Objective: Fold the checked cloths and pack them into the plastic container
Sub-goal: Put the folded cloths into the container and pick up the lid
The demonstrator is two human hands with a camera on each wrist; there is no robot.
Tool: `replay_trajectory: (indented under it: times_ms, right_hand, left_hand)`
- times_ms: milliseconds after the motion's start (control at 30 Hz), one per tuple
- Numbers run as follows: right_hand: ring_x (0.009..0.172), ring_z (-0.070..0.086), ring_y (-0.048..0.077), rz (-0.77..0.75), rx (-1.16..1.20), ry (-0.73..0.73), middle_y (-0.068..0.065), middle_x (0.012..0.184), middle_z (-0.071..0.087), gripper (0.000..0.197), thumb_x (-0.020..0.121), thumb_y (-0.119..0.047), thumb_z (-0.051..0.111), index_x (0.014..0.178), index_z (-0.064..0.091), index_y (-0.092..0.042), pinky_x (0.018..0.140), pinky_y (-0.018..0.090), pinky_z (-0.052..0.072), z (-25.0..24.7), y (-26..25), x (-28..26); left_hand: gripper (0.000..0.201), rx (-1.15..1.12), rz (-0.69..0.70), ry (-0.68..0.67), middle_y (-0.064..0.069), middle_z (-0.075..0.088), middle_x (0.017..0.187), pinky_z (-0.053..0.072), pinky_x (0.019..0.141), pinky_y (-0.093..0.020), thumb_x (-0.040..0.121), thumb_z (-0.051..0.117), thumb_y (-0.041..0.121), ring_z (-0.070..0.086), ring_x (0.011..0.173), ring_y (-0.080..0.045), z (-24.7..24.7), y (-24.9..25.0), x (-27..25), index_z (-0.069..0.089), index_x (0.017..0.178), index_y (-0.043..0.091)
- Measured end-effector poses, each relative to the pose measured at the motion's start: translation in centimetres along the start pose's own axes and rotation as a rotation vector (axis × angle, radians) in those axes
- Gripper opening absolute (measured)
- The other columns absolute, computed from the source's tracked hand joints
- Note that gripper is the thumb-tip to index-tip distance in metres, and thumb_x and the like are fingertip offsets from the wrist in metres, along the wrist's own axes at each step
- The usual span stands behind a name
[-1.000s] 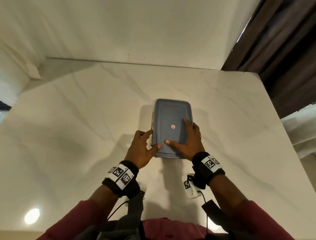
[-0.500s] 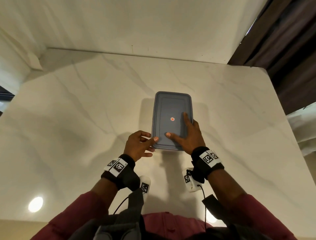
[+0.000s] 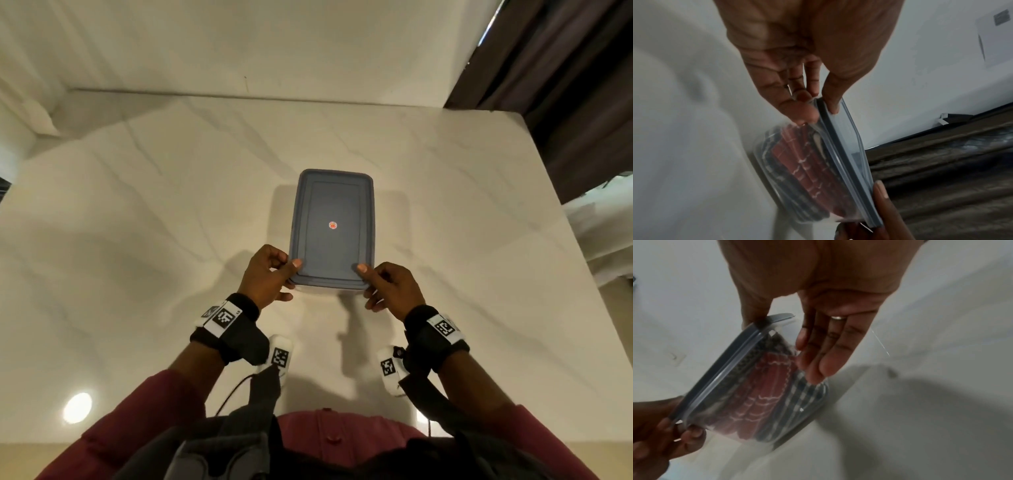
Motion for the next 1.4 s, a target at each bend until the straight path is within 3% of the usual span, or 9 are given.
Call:
replay_trajectory:
  times_ms: [267,400,500,633,733,900,1167,1300,1400]
  right_hand:
    - [0.054,0.064,0.032,-0.016,0.173,-0.070,0.017,0.058,0.060,0.044,0.090,-0.034,0.063,0.061,0.057,0.000,0.051,0.031,0.055,1.5,-0.5,-0.2]
    - [0.052,0.060,0.028,-0.059,-0.012,-0.178,0.016,0.054,0.063,0.056,0.090,-0.044,0.060,0.055,0.064,0.000,0.054,0.027,0.054,3.2,-1.2,-0.5]
    - [0.051,0.060,0.014,-0.081,-0.503,-0.376,0.004,0.052,0.065,0.071,0.082,-0.071,0.049,0.059,0.068,-0.007,0.067,0.028,0.054,5.9,-1.4,-2.9]
    - [0.046,0.059,0.015,-0.163,-0.622,-0.071,0.008,0.045,0.056,0.079,0.077,-0.080,0.044,0.053,0.057,-0.005,0.063,0.035,0.053,1.5,-4.3,-2.6]
    - [0.052,0.064,0.025,-0.121,-0.383,0.252,0.010,0.052,0.057,0.066,0.073,-0.073,0.059,0.065,0.054,-0.007,0.054,0.035,0.051,-4.2,-4.0,-1.1]
    - [0.053,0.065,0.025,0.054,-0.038,0.128,0.011,0.077,0.065,0.068,0.073,-0.074,0.053,0.095,0.053,-0.009,0.048,0.029,0.047,-4.8,-1.2,1.1]
    - [0.057,0.064,0.033,0.057,0.096,0.034,0.016,0.064,0.061,0.045,0.084,-0.049,0.065,0.076,0.054,-0.006,0.055,0.035,0.054,-2.6,-1.0,2.5]
    - [0.056,0.063,0.033,0.040,0.240,0.025,0.022,0.064,0.057,0.038,0.086,-0.039,0.066,0.082,0.053,-0.004,0.057,0.039,0.057,-1.6,-0.2,2.5]
    - [0.057,0.064,0.034,0.011,0.260,0.013,0.026,0.066,0.057,0.035,0.087,-0.034,0.066,0.084,0.053,-0.002,0.056,0.038,0.057,-1.0,-0.3,2.6]
  left_hand:
    - [0.021,0.059,0.050,-0.004,-0.006,0.059,0.082,0.045,0.048,-0.026,0.090,0.063,0.024,0.059,0.059,-0.017,0.0,0.5,0.7,0.045,0.091,0.013]
    - [0.014,0.115,0.190,0.017,-0.004,0.054,0.080,0.041,0.046,-0.021,0.092,0.060,0.019,0.053,0.058,-0.018,-1.3,2.1,2.2,0.048,0.085,0.014]
    - [0.009,0.241,0.296,-0.067,-0.002,0.055,0.077,0.040,0.051,-0.012,0.090,0.063,0.025,0.049,0.061,-0.012,-2.2,3.3,2.8,0.058,0.084,0.019]
    - [0.026,0.405,0.330,-0.120,0.003,0.058,0.078,0.041,0.063,-0.024,0.072,0.052,0.061,0.051,0.065,-0.012,-3.6,3.9,4.7,0.062,0.081,0.039]
    - [0.023,0.481,0.356,-0.091,-0.005,0.064,0.089,0.042,0.068,-0.027,0.074,0.052,0.059,0.055,0.074,-0.018,-4.8,5.2,5.8,0.060,0.082,0.039]
    - [0.009,0.547,0.398,-0.105,-0.007,0.065,0.095,0.043,0.061,-0.014,0.090,0.062,0.030,0.055,0.070,-0.016,-4.9,6.4,7.5,0.061,0.085,0.036]
    - [0.032,0.259,0.168,0.150,-0.012,0.059,0.098,0.057,0.060,-0.037,0.085,0.067,0.032,0.061,0.076,-0.026,-6.8,3.6,3.3,0.055,0.111,0.018]
    - [0.050,0.066,-0.111,0.069,-0.016,0.063,0.090,0.058,0.057,-0.045,0.080,0.068,0.043,0.067,0.072,-0.032,-5.1,-2.3,-1.3,0.045,0.119,0.022]
    - [0.048,-0.008,-0.124,0.110,-0.020,0.064,0.087,0.058,0.056,-0.044,0.082,0.063,0.046,0.067,0.065,-0.035,-5.2,-3.7,-1.8,0.051,0.117,0.015]
Point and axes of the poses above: each hand's wrist, its own x-axis towards the middle knuckle, its own z-axis out of the palm, y = z × x, the point moved 10 cm from there along x, towards the middle knuckle
